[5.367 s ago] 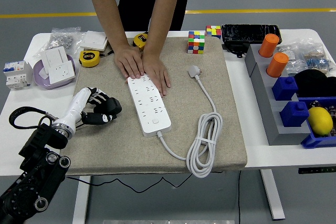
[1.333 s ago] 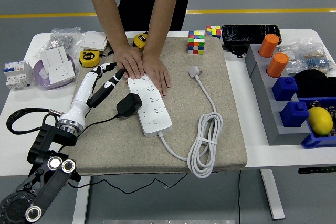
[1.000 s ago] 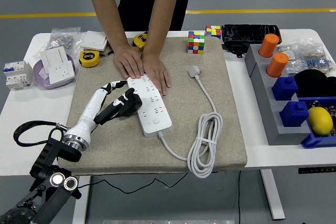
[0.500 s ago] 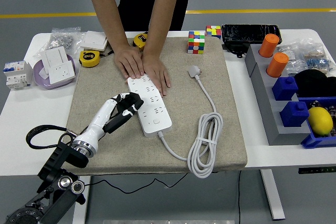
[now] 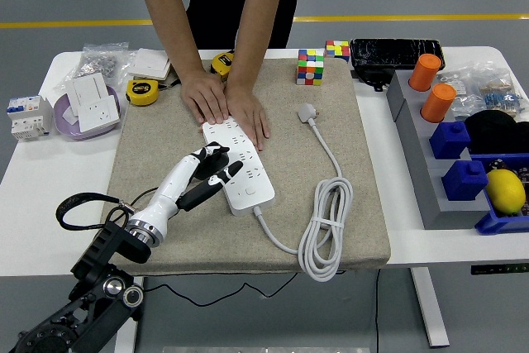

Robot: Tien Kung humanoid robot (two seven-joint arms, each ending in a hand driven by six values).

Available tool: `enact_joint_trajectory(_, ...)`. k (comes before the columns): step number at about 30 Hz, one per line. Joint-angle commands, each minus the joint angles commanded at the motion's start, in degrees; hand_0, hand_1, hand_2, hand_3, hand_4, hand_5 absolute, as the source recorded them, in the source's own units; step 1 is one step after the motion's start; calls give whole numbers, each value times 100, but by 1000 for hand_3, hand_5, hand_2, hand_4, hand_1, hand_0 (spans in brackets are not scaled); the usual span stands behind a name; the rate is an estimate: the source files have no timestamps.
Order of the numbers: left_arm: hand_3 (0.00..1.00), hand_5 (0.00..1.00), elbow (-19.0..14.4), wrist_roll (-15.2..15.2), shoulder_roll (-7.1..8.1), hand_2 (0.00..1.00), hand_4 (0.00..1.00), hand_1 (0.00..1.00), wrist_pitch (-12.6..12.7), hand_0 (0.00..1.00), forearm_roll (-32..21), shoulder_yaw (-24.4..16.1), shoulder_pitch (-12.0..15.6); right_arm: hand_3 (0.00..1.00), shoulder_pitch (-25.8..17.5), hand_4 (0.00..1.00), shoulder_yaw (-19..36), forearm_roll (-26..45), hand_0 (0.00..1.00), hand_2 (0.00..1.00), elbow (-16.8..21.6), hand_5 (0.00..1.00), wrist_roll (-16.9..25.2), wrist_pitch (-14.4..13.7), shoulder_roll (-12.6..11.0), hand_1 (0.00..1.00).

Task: Pick up the plug,place it near the board,insert it into the board,press the button

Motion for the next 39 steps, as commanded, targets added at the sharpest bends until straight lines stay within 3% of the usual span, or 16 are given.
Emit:
enact_joint_trajectory(17,830,998,-31,287,63,859,998,907,-229,957,1562,128,-254,765,5,998,0,-13,836,724,0,970,-10,-3,-17,728)
enact_joint_trajectory(21,827,998,-26,326,70,858,998,907,-271,959,1709,147,-284,765,8,998,2,-4,835,724,0,967,-10,-3,-13,728)
enact_joint_trajectory(29,830,998,-60,586,48,867,998,918,-66,968,2190,-24,-200,765,14,998,7,17,836,724,0,969,-3,-7,-7,728)
enact_joint_trajectory(30,840,998,-68,621,56,908,998,966,-51,998,2268,-59,-179,765,11,998,22,7,836,724,0,969,-6,-7,-6,728)
enact_joint_trajectory(32,840,998,-78,664,65,908,998,966,-46,998,2349,-92,-156,765,7,998,35,-2,836,724,0,969,-7,-7,-6,728)
enact_joint_trajectory(39,831,998,-16,776,97,904,998,964,-227,998,2399,-33,-107,765,13,998,23,24,837,723,0,969,0,-12,-1,728)
